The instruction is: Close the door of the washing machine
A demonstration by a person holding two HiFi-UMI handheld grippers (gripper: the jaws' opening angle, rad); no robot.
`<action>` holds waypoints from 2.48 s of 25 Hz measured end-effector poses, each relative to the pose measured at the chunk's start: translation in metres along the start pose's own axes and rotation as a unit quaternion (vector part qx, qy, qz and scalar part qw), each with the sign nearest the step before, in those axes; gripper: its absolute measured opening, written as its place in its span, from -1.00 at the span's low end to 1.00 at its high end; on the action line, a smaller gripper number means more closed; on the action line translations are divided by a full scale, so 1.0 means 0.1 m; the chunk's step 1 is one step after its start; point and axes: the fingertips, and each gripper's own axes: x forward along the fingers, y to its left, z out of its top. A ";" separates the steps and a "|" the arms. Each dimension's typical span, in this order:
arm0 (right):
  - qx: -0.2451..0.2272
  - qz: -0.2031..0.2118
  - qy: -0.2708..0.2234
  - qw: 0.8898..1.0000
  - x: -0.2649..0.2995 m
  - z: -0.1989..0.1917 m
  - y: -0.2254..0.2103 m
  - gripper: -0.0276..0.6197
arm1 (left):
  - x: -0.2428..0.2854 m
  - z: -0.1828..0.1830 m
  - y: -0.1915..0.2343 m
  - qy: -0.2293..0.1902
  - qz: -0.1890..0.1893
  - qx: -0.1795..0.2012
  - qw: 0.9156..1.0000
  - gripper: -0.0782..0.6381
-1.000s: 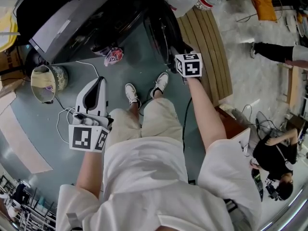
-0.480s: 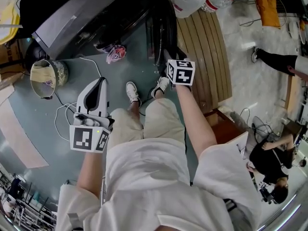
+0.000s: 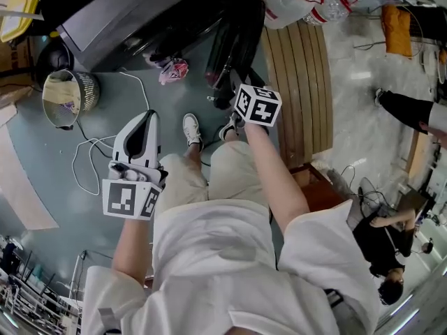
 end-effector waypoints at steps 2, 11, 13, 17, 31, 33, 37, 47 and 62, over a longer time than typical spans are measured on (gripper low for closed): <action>0.002 0.008 0.003 1.000 0.04 0.01 0.11 -0.30 | -0.04 -0.01 0.04 0.000 0.005 -0.005 1.000 -0.76; -0.001 0.051 0.009 0.999 0.28 0.09 0.60 -0.30 | -0.15 -0.08 0.23 -0.006 0.028 -0.019 0.999 -0.76; 0.003 0.056 0.007 0.998 0.32 0.12 0.69 -0.29 | -0.18 -0.10 0.27 -0.007 0.033 -0.022 0.999 -0.76; 0.021 0.060 0.005 0.998 0.43 0.19 0.85 -0.28 | -0.23 -0.13 0.35 -0.008 0.043 -0.029 0.999 -0.76; 0.035 0.062 0.013 0.997 0.73 0.44 1.24 -0.29 | -0.39 -0.22 0.63 -0.016 0.081 -0.052 0.995 -0.76; 0.033 0.066 0.009 0.997 0.77 0.47 1.31 -0.29 | -0.42 -0.25 0.67 -0.015 0.085 -0.056 0.995 -0.76; 0.013 0.070 0.001 0.997 0.85 0.54 1.43 -0.27 | -0.45 -0.29 0.73 -0.014 0.090 -0.060 0.994 -0.76; -0.019 0.072 0.001 0.997 0.95 0.63 1.56 -0.22 | -0.50 -0.40 0.77 -0.011 0.092 -0.067 0.993 -0.76; -0.035 0.053 -0.003 0.998 0.60 0.47 1.22 -0.45 | -0.39 -0.23 0.51 -0.022 0.054 -0.043 0.997 -0.76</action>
